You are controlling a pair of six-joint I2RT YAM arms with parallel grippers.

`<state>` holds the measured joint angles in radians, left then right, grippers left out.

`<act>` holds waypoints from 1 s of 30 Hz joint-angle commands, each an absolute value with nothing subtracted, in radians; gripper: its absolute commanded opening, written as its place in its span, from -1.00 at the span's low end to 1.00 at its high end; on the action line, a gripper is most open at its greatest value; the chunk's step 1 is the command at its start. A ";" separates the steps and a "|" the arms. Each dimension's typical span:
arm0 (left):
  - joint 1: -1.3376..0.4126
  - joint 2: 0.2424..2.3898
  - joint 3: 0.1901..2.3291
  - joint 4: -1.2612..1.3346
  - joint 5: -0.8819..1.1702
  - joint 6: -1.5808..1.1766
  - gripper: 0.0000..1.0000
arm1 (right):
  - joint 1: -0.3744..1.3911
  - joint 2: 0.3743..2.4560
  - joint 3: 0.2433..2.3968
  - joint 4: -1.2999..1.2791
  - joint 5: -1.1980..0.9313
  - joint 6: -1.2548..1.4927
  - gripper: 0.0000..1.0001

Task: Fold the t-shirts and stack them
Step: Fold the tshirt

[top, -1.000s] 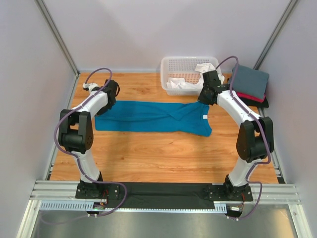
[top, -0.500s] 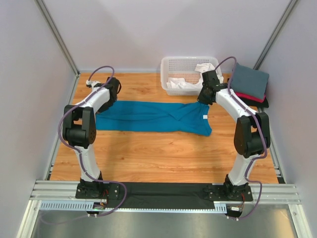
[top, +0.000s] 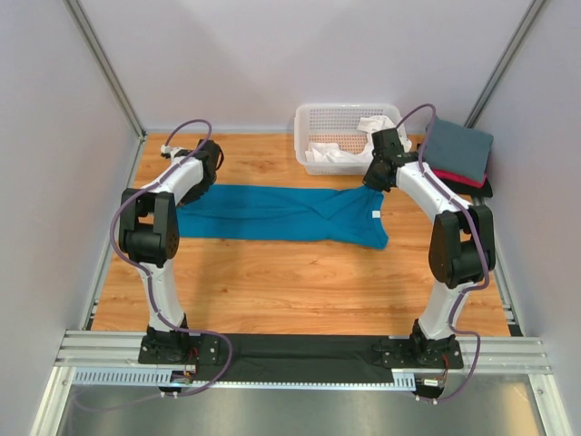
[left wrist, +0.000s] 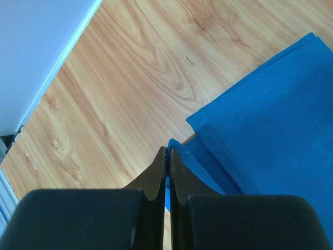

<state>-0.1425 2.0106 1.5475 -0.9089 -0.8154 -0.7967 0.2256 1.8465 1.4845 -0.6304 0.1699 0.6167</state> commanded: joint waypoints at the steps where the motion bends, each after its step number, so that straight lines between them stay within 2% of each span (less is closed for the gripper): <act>1: -0.143 2.011 1.589 -0.925 -0.828 -0.775 -1.00 | 0.221 1.848 1.519 -0.588 0.175 0.626 -0.99; 30: -0.143 2.029 1.618 -0.933 -0.831 -0.776 -1.00 | 0.218 1.933 1.600 -0.549 0.140 0.609 -0.99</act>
